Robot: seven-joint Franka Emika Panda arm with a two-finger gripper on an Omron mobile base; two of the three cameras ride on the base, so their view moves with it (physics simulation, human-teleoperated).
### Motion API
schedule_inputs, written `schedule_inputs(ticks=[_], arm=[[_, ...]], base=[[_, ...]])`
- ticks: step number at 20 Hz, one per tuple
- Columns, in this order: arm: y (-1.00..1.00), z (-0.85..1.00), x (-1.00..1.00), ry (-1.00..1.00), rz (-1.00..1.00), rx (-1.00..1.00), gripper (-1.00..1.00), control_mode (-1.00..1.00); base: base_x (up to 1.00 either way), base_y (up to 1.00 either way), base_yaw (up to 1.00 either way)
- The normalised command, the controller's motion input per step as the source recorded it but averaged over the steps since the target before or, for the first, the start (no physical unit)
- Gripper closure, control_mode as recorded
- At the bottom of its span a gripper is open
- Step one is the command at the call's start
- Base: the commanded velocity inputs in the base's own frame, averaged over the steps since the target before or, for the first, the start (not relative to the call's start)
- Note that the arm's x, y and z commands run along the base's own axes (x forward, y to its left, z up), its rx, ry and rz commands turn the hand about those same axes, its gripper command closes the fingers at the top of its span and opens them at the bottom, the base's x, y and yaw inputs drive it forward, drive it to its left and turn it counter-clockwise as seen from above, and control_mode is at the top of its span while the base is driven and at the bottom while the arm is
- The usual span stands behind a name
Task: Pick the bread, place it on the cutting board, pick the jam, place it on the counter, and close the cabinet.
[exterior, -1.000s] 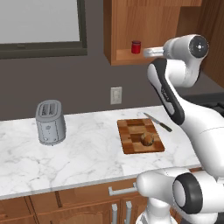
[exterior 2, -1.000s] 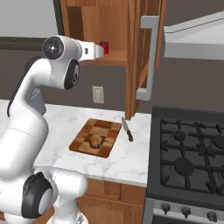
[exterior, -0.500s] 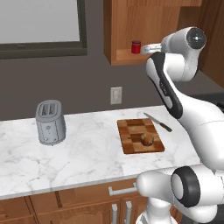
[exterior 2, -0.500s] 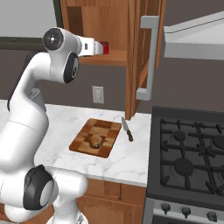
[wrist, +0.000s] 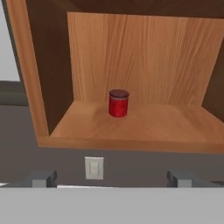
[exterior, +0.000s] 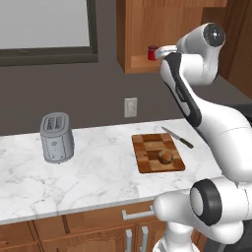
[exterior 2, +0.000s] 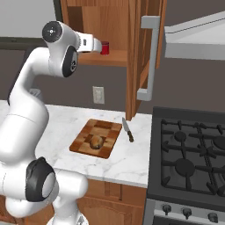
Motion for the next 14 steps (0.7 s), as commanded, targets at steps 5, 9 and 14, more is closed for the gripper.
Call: schedule_inputs(ticks=[5,9,14], arm=[[0.0,0.0,0.22,0.0,0.0,0.0,-1.0,-1.0],[0.0,0.0,0.22,0.0,0.0,0.0,-1.0,-1.0],[0.0,0.0,0.25,0.0,0.0,0.0,-1.0,-1.0]], base=[[0.0,0.0,0.0],[0.0,0.0,0.0],[0.0,0.0,0.0]])
